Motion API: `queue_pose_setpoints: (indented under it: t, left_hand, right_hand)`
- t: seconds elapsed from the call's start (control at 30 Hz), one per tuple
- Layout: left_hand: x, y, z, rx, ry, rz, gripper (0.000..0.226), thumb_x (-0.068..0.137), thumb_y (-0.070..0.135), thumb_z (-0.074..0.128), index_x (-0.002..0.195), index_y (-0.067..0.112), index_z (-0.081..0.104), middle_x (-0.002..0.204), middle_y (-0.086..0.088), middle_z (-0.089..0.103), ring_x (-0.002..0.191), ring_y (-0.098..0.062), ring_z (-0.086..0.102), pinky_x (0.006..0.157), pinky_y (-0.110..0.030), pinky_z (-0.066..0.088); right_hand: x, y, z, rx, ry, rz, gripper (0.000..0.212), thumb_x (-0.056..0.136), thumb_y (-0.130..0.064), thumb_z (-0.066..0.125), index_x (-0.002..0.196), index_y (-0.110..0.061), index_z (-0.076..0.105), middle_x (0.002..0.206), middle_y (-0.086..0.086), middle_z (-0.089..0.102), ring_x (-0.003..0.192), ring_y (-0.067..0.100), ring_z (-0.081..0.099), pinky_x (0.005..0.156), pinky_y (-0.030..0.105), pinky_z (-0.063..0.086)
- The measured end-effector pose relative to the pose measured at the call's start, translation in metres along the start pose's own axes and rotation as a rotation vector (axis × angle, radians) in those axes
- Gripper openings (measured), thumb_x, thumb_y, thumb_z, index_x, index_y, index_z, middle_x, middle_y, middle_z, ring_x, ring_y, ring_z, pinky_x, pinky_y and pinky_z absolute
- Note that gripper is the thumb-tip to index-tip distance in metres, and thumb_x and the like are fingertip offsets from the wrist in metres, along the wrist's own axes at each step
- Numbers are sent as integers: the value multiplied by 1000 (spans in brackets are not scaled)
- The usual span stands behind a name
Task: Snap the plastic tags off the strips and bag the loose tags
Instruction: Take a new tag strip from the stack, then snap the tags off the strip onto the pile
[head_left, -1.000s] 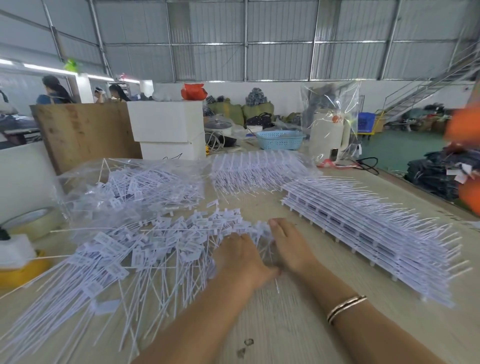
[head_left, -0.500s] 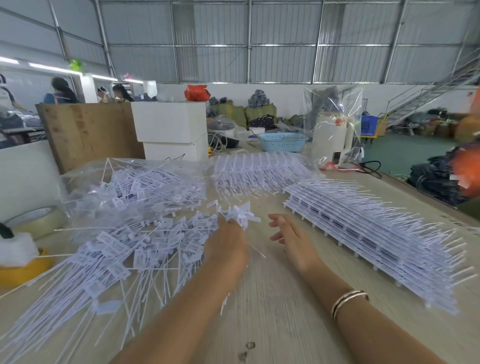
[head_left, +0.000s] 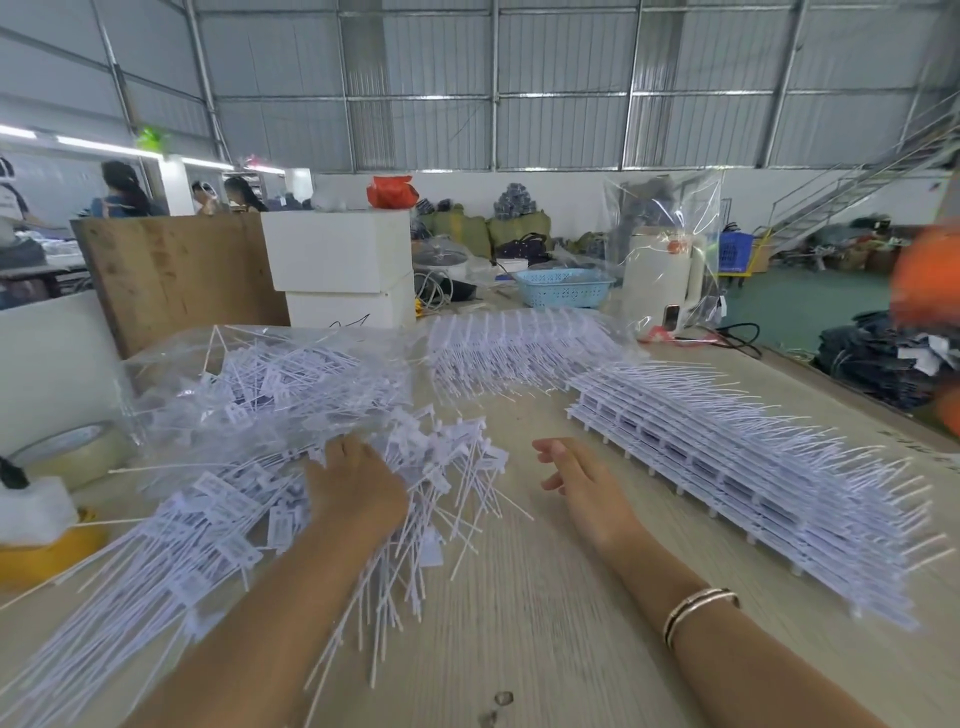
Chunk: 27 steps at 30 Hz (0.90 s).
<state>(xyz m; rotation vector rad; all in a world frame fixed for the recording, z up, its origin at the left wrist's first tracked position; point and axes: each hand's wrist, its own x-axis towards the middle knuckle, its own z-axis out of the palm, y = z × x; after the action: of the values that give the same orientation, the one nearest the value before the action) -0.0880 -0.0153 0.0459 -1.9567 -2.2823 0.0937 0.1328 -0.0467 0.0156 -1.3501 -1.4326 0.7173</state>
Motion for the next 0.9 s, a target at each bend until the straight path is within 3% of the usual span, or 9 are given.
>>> queue_pose_setpoints:
  t: [0.13,0.23,0.33,0.43,0.53,0.63,0.9]
  left_hand:
    - [3,-8,12,-90,56,40,77,94,59,14,146,3,19,150,-15,23,137,-31,22,111,-46,23]
    - [-1,-3,0,-120,151,70,84,90,67,10,147,6,19,150,-14,26,136,-31,23,109,-45,22]
    - [-14,21,-5,-137,281,377,68,95,58,20,149,16,20,154,-11,18,142,-29,14,111,-45,18]
    - [-30,49,10,-127,263,658,52,97,40,33,147,27,24,158,-6,9,145,-24,1,115,-46,6]
    - [-29,59,23,-90,203,621,46,100,31,27,146,26,29,158,-1,11,146,-22,-5,116,-49,-1]
    - [-19,54,27,-39,164,517,49,100,28,24,148,20,25,158,0,15,146,-21,-7,115,-51,2]
    - [-3,30,31,-67,145,401,52,99,36,19,146,17,27,156,-1,20,146,-22,-5,116,-48,8]
  right_hand:
    - [2,2,1,-31,17,-4,30,103,-31,30,110,-29,59,109,-9,57,87,7,57,69,14,38]
    - [5,4,0,-129,102,-27,27,101,-29,35,105,-29,61,110,-11,58,96,7,55,80,21,36]
    - [11,7,-8,-334,182,-10,26,99,-22,41,109,-21,64,116,-5,59,94,7,54,82,26,41]
    - [18,14,-22,-669,190,36,27,96,-17,44,114,-21,63,125,-1,56,113,19,52,100,37,39]
    - [23,19,-35,-974,118,88,33,96,-19,40,125,-21,55,132,2,49,125,24,42,105,40,29]
    - [28,23,-53,-1263,76,79,39,95,-16,42,133,-18,46,135,6,44,127,26,39,105,39,30]
    - [33,25,-74,-1575,7,44,33,97,-8,36,123,-13,56,128,7,54,118,26,51,93,35,41]
